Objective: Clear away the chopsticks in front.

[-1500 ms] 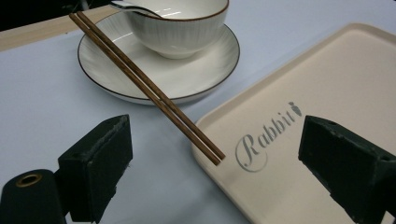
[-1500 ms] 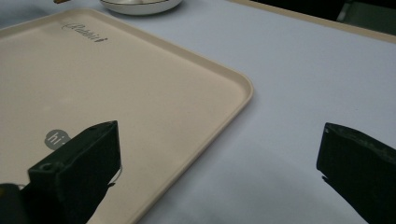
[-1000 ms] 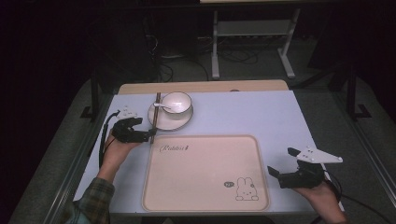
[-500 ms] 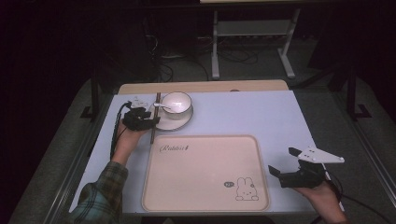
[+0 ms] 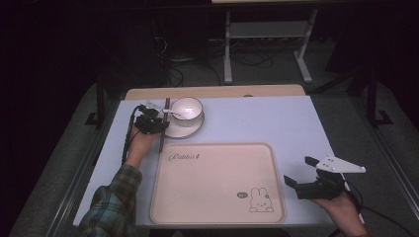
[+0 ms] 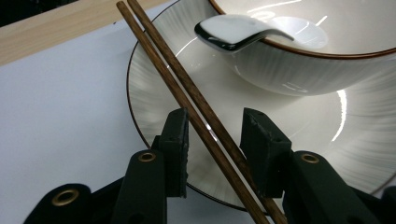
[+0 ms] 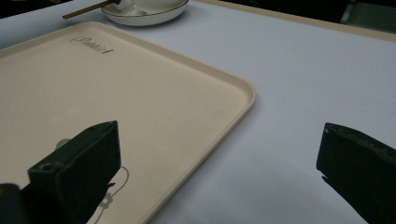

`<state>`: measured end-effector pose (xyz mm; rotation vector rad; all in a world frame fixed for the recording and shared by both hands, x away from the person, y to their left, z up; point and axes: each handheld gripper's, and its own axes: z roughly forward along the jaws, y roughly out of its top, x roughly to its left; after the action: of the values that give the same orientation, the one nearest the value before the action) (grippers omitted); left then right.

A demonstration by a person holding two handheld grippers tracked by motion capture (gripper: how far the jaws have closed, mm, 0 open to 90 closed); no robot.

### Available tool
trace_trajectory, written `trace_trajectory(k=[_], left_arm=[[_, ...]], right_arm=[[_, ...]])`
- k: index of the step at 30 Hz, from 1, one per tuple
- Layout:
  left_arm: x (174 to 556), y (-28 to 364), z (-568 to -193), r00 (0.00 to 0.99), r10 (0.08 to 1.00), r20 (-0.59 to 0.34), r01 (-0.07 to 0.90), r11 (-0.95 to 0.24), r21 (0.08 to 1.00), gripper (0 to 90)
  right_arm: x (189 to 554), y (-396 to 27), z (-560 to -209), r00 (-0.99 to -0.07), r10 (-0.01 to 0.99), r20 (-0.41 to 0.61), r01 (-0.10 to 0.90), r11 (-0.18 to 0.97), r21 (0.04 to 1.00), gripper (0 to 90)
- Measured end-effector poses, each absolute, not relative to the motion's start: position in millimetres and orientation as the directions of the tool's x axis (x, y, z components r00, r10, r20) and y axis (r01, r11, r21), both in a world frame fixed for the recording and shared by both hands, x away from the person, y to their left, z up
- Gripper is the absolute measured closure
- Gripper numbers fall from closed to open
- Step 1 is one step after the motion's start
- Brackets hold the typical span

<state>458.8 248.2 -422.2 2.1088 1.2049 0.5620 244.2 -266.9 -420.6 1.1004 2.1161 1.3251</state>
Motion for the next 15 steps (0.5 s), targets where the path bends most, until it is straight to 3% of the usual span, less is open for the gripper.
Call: trace_trajectory(k=[15], left_arm=[[475.8,246.7,-425.7,0.472,0.879,0.062,0.610,-0.377,0.697,70.5]], right_arm=[[244.2,-266.6,-421.4,-0.605,0.794,0.066,0.410,0.240,0.880,0.0]])
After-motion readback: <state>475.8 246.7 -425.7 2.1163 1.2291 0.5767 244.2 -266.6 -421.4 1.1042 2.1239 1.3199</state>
